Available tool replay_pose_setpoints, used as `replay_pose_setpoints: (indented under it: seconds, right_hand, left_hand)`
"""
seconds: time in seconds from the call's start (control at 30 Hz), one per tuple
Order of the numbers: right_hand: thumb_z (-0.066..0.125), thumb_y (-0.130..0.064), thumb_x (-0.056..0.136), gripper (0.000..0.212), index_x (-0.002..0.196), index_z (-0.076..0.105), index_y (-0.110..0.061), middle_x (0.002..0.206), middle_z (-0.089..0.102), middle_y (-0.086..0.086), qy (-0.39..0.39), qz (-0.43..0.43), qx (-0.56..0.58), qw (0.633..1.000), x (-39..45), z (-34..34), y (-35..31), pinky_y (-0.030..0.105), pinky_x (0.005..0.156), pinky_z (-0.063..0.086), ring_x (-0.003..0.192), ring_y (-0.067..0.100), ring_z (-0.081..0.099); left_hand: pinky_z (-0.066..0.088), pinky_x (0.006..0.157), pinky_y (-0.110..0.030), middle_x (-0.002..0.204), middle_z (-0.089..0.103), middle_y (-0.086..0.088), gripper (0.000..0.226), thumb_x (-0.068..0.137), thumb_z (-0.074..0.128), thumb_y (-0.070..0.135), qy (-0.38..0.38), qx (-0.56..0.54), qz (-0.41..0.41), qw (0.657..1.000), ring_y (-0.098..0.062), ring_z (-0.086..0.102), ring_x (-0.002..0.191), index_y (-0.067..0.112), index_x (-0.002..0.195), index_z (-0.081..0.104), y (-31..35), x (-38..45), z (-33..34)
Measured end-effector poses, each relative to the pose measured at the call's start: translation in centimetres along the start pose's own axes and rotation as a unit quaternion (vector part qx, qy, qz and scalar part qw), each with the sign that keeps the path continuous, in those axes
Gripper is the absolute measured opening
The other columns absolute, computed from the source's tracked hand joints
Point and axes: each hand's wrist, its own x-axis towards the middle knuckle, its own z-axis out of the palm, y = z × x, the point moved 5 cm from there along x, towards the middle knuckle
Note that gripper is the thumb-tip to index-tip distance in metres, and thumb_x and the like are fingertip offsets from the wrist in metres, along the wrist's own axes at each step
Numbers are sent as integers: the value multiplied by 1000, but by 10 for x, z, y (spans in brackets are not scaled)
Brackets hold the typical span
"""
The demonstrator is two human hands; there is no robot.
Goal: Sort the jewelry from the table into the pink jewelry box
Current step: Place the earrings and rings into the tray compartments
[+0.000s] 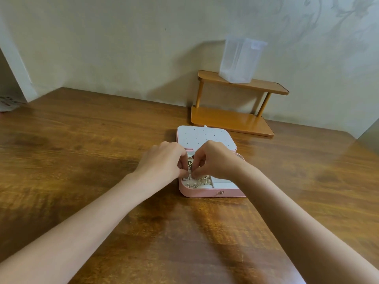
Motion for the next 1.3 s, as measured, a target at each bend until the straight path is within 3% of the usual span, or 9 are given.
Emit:
replay_pose_setpoints:
  seconds: [0.17, 0.33, 0.47, 0.53, 0.7, 0.83, 1.0, 1.17, 1.3]
  right_hand:
    - [74, -17, 77, 8, 78, 71, -10, 71, 63, -4, 5, 6, 73, 997, -4, -20, 7, 10, 48, 36, 58, 5, 49]
    - [60, -15, 89, 18, 94, 68, -1, 77, 64, 4, 136, 138, 163, 967, 6, -64, 68, 17, 48, 43, 54, 10, 45]
    - [52, -14, 93, 26, 110, 62, 3, 112, 64, 16, 146, 239, 126, 952, 25, -55, 114, 32, 78, 53, 82, 22, 60]
    - [53, -15, 93, 33, 122, 57, 1, 112, 62, 16, 115, 267, 166, 942, 31, -44, 126, 39, 92, 50, 98, 28, 60]
    - [59, -2, 87, 45, 130, 48, -6, 125, 54, 14, 125, 252, 304, 910, 35, -36, 138, 42, 96, 47, 111, 29, 54]
    - [63, 3, 82, 63, 138, 38, -10, 116, 55, 11, 158, 209, 360, 896, 31, -49, 135, 38, 89, 51, 108, 28, 55]
    - [68, -15, 82, 48, 127, 50, -9, 109, 57, 12, 195, 127, 345, 909, 15, -83, 111, 38, 91, 50, 103, 25, 58]
    - [72, -21, 79, 40, 114, 56, -10, 103, 56, 1, 209, 41, 209, 954, -9, -103, 77, 27, 80, 48, 95, 17, 55]
    - [76, -19, 74, 31, 97, 56, -17, 97, 54, -5, 185, 7, 62, 981, -41, -103, 51, 12, 63, 38, 83, 7, 50]
  left_hand:
    - [45, 68, -25, 84, 60, 12, 13, 74, 76, 31, -87, -148, -30, 985, -4, 54, 79, 24, 81, 68, -14, 12, -6]
    - [51, 88, -31, 111, 61, 0, 20, 87, 62, 23, -32, -318, -113, 941, -14, 58, 100, 16, 104, 64, -42, 50, -12]
    - [44, 101, -36, 133, 50, -9, 40, 90, 59, 17, -58, -364, -177, 913, -21, 51, 118, 7, 127, 51, -52, 79, 11]
    - [43, 100, -32, 135, 49, -11, 43, 89, 59, 11, -58, -390, -189, 899, -21, 50, 119, 5, 131, 48, -52, 89, 20]
    - [40, 103, -37, 134, 50, -12, 45, 88, 56, 1, -31, -439, -220, 871, -24, 47, 121, 11, 131, 46, -50, 102, 32]
    - [37, 102, -35, 141, 43, -12, 55, 88, 55, -2, 36, -502, -200, 841, -25, 42, 128, 13, 137, 38, -41, 102, 15]
    - [35, 91, -30, 125, 54, 0, 36, 91, 57, 15, 98, -436, -83, 891, -15, 44, 118, 18, 127, 53, -22, 91, -24]
    - [39, 78, -12, 105, 60, 10, 19, 87, 62, 13, 101, -342, 43, 933, -2, 53, 98, 21, 104, 60, -6, 60, -47]
    - [47, 88, -22, 101, 62, 14, 24, 79, 71, 14, 66, -258, 102, 959, -2, 57, 98, 29, 91, 58, 1, 28, -52]
